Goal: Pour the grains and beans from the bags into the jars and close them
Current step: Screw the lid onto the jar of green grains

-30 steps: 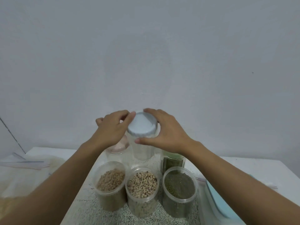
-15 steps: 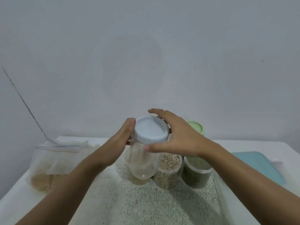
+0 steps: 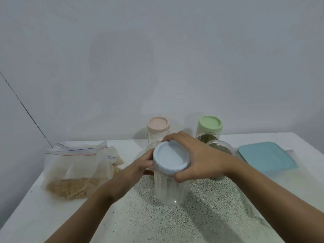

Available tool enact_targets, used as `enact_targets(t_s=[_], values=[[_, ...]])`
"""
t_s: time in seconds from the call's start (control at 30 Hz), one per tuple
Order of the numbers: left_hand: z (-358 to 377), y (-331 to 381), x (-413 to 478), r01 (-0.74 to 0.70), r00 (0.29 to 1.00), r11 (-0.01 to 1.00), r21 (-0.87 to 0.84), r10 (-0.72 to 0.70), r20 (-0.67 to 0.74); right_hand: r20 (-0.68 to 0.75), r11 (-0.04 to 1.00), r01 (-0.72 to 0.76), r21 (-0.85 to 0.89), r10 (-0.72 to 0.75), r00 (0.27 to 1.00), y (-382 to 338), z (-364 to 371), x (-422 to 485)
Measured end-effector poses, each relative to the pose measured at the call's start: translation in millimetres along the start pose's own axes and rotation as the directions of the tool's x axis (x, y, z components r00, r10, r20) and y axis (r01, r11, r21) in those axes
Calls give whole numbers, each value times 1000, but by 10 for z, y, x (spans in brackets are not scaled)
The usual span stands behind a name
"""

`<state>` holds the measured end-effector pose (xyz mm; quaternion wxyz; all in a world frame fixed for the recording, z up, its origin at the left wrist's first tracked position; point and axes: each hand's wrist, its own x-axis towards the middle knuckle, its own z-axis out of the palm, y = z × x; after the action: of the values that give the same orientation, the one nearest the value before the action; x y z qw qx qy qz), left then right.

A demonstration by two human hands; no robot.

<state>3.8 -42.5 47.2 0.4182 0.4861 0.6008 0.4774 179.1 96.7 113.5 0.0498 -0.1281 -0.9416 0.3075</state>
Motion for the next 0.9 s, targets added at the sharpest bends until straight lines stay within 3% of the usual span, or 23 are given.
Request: enact_targets(t_s=[0.13, 0.27, 0.47, 0.57, 0.7, 0.77, 0.9], values=[[40, -149, -163, 21, 997, 995, 99, -28, 68, 77, 996, -31, -87, 37, 996, 18, 113, -18], [181, -269, -223, -12, 1000, 972, 235, 5, 29, 135, 987, -31, -156, 53, 989, 86, 196, -28], [438, -404, -88, 15, 999, 961, 275, -2, -48, 172, 987, -56, -153, 82, 982, 296, 303, -97], [545, -446, 13, 11, 997, 982, 186, 3, -72, 80, 997, -67, -32, 70, 994, 300, 325, -68], [637, -477, 121, -13, 991, 981, 194, 39, -128, -252, 981, -72, -182, 25, 967, 273, 608, 3], [691, -501, 167, -42, 985, 978, 202, 74, -153, -370, 986, -69, -151, 8, 929, 307, 715, 22], [704, -561, 253, -107, 984, 972, 209, 134, -121, -428, 997, -3, -75, -30, 903, 379, 703, 29]])
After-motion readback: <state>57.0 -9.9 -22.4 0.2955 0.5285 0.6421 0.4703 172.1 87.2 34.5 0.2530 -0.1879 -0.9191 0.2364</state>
